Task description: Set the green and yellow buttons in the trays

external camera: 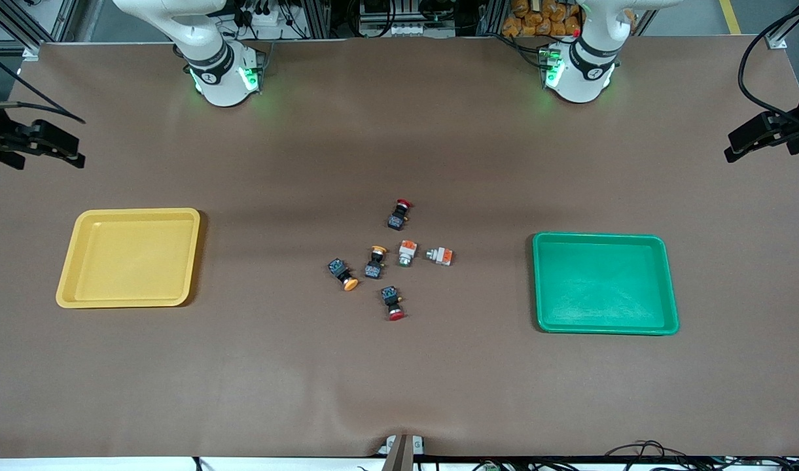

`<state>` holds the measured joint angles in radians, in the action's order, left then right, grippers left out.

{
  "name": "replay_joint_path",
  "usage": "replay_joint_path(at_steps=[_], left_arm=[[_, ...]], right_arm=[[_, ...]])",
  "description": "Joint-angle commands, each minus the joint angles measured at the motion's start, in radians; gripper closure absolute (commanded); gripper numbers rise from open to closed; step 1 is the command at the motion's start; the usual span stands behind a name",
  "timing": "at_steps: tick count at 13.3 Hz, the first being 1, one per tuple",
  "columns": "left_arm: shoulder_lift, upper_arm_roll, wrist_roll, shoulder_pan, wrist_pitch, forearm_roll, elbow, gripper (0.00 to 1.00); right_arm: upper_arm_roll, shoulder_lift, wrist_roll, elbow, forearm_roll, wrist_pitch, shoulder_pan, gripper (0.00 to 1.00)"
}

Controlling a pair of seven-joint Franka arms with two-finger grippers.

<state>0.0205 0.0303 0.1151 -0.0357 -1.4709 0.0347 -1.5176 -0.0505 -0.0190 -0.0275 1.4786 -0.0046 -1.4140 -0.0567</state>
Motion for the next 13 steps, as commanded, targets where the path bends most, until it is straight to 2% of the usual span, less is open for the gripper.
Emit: replay_joint_path(at_steps=[1,8,10,13], left_arm=[[-0.011,-0.006,0.015,-0.004,0.020,0.007,0.019,0.00],[-0.019,-0.012,-0.008,-0.012,0.056,-0.024,0.017,0.00],[-0.021,-0.068,0.040,-0.020,0.064,-0.024,0.011,0.00],[-0.036,-0.116,0.126,-0.035,0.055,-0.026,-0.026,0.00]], right_arm=[[-0.003,0.011,0.012,-0.001,0.000,0.015,-0.031,0.00],[-0.009,-0.004,0.012,-0.003,0.001,-0.003,-0.017,0.00],[-0.009,-0.016,0.014,-0.003,0.006,-0.064,-0.017,0.00],[-0.005,-0.082,0.014,-0.004,0.031,-0.126,-0.031,0.00]])
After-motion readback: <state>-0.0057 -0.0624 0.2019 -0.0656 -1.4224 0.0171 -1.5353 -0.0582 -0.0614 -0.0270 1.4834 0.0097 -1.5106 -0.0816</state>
